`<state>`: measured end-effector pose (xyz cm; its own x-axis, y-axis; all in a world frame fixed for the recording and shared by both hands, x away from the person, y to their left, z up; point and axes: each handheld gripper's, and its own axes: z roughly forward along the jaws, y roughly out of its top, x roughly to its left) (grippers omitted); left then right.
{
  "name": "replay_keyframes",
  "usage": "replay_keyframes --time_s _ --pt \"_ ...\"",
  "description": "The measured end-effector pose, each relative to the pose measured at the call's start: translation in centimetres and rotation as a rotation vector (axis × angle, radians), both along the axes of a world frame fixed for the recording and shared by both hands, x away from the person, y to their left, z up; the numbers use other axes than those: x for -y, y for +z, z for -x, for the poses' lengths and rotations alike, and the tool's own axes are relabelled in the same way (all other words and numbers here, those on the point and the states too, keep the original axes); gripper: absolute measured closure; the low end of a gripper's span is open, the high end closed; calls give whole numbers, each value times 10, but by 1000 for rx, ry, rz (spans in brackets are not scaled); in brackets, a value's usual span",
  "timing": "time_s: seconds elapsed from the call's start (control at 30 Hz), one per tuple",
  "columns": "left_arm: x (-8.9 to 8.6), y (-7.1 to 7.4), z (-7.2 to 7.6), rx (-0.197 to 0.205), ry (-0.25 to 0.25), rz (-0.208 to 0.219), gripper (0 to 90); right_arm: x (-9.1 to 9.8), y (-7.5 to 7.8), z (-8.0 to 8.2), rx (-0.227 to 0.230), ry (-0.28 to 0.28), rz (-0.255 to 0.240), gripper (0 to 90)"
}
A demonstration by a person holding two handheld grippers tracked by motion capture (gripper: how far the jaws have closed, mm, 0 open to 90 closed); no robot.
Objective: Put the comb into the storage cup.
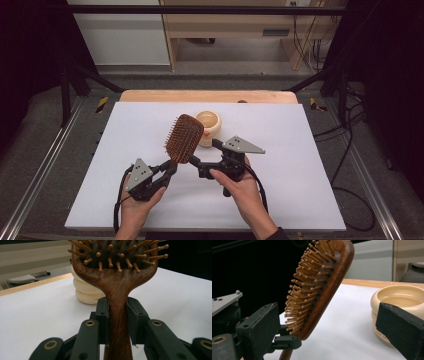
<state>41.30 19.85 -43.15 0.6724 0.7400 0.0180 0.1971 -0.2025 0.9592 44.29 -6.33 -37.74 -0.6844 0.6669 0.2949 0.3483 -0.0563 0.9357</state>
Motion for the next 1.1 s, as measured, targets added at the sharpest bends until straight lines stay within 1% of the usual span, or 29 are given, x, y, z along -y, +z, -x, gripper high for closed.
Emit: replay_keyframes --time_s 0.13,0.23,0.77,0.93,1.1 --pt "2 0 1 2 -5 0 726 -2 -1 -1 -2 -1 -34 58" --pt "3 0 1 3 -9 -2 726 -4 -1 -1 -7 2 -49 59" --pt "7 0 2 9 -26 -10 726 -8 0 -1 -4 13 -59 60" --pt "9 0 3 13 -35 -16 725 -9 0 -2 -8 13 -76 64" --pt "12 1 5 19 -49 -20 725 -8 2 -3 -5 13 -83 69"
